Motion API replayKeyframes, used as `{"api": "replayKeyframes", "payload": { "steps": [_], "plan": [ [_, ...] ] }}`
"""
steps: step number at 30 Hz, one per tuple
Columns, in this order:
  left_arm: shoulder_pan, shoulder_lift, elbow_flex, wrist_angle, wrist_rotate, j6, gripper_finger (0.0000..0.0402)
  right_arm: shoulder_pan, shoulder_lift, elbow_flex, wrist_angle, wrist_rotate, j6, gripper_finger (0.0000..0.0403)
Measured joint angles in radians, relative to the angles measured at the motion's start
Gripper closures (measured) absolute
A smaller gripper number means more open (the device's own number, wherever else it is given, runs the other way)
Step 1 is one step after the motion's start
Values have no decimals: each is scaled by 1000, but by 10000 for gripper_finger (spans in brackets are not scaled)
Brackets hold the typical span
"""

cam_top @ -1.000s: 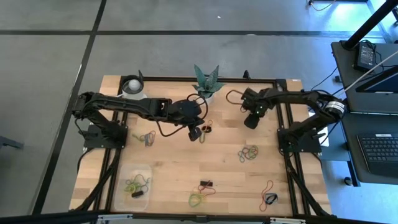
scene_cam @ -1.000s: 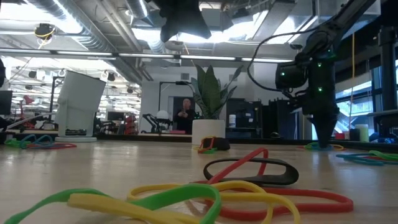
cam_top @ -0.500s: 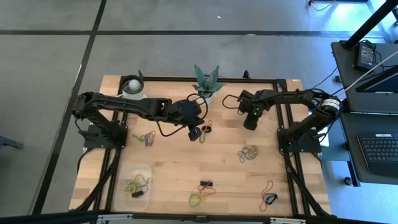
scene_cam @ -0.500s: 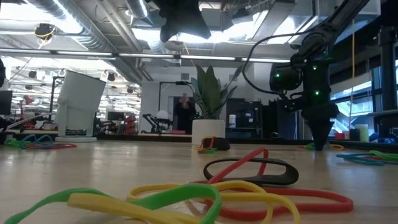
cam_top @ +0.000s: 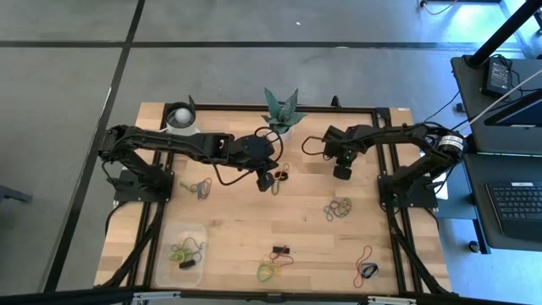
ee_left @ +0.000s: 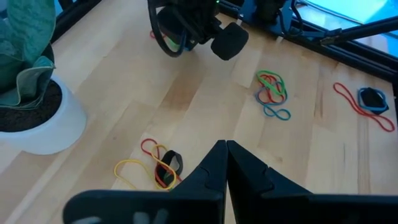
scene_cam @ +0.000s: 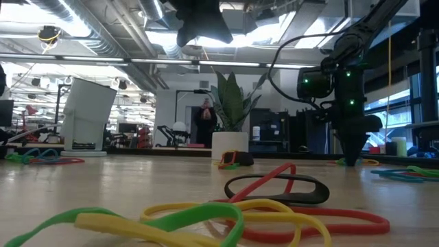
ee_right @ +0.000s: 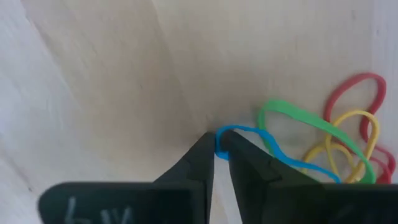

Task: Pick and place rubber bands into bin
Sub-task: Put the blue rubber band into the transparent bin

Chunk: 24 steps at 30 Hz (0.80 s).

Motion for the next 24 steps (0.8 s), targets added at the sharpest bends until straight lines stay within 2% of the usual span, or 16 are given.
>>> {"api": "replayKeyframes", "payload": {
  "steps": [4,8,12,17,24],
  "plan": [
    [0,0,0,0,0,-3,398,-1,0,0,1,-13,37,358],
    [0,0,0,0,0,-3,398,-2,0,0,-3,-38,100,394],
    [0,0,0,0,-8,40,398,-2,-15,0,-20,-46,155,398],
    [2,0,0,3,-45,261,398,7,-119,0,-117,-95,216,401],
    [5,0,0,68,-90,384,394,57,-342,62,-178,-141,424,401]
  ]
}}
